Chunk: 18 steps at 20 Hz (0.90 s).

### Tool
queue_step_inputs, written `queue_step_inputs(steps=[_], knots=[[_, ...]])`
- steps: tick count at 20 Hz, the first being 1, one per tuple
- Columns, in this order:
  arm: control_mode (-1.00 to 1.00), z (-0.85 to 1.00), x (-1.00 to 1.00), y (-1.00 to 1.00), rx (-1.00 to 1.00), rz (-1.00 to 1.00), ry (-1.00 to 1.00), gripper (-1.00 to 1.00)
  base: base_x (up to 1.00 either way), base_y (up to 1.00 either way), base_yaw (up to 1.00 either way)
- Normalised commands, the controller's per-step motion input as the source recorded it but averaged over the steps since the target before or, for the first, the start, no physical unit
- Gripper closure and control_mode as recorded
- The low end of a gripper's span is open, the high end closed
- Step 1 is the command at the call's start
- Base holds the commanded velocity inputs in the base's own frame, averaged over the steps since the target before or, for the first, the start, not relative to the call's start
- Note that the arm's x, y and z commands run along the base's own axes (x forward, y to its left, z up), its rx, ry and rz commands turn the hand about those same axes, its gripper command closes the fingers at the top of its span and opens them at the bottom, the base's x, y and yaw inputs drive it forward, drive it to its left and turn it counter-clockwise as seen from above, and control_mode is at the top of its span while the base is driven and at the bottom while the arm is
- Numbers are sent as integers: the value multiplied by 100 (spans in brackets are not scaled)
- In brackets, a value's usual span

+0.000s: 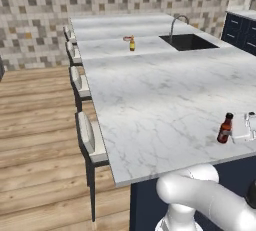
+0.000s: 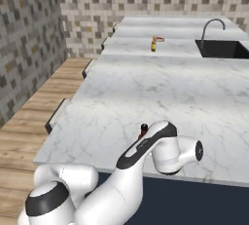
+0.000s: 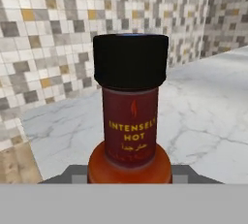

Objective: Move the syrup bottle and condiment bottle from the cabinet to the dining counter.

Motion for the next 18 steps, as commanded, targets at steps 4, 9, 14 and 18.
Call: queue_step_inputs(steps=[4, 9, 14, 18], knots=[[-100, -34, 32, 0, 0, 0, 2, 100, 0, 0, 0], [-100, -42, 31, 0, 0, 0, 0, 100, 0, 0, 0], [-100, -41, 24, 0, 0, 0, 0, 100, 0, 0, 0], [-100, -44, 19, 0, 0, 0, 0, 100, 0, 0, 0]])
